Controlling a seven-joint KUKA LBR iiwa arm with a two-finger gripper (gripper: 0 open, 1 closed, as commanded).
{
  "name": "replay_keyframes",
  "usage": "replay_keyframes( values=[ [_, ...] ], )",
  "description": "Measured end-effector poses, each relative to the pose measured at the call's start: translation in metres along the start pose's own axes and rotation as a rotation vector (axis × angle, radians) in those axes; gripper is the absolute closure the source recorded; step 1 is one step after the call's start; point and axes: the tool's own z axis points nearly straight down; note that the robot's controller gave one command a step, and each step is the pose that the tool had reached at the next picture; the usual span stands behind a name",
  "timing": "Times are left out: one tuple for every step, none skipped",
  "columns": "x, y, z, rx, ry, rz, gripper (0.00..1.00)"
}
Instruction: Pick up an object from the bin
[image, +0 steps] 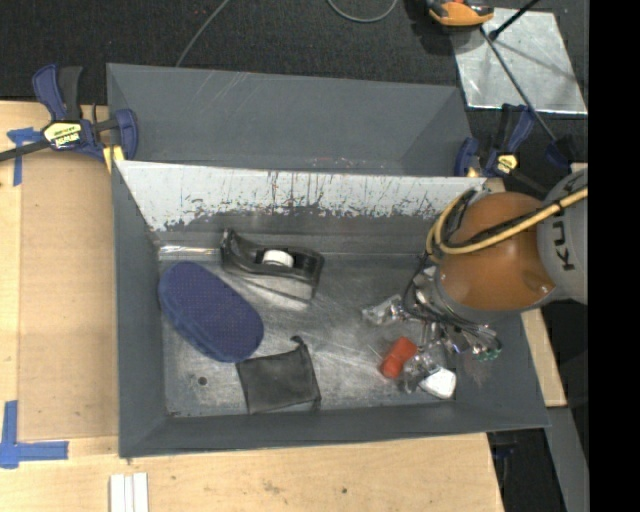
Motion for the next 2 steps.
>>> replay_keyframes(
  values=[
    [-0.004,0.0,-0.004,0.004,-0.012,-0.002,1.0],
    [-0.019,-0.001,-0.139,0.002,-0.003,0.012,1.0]
  ],
)
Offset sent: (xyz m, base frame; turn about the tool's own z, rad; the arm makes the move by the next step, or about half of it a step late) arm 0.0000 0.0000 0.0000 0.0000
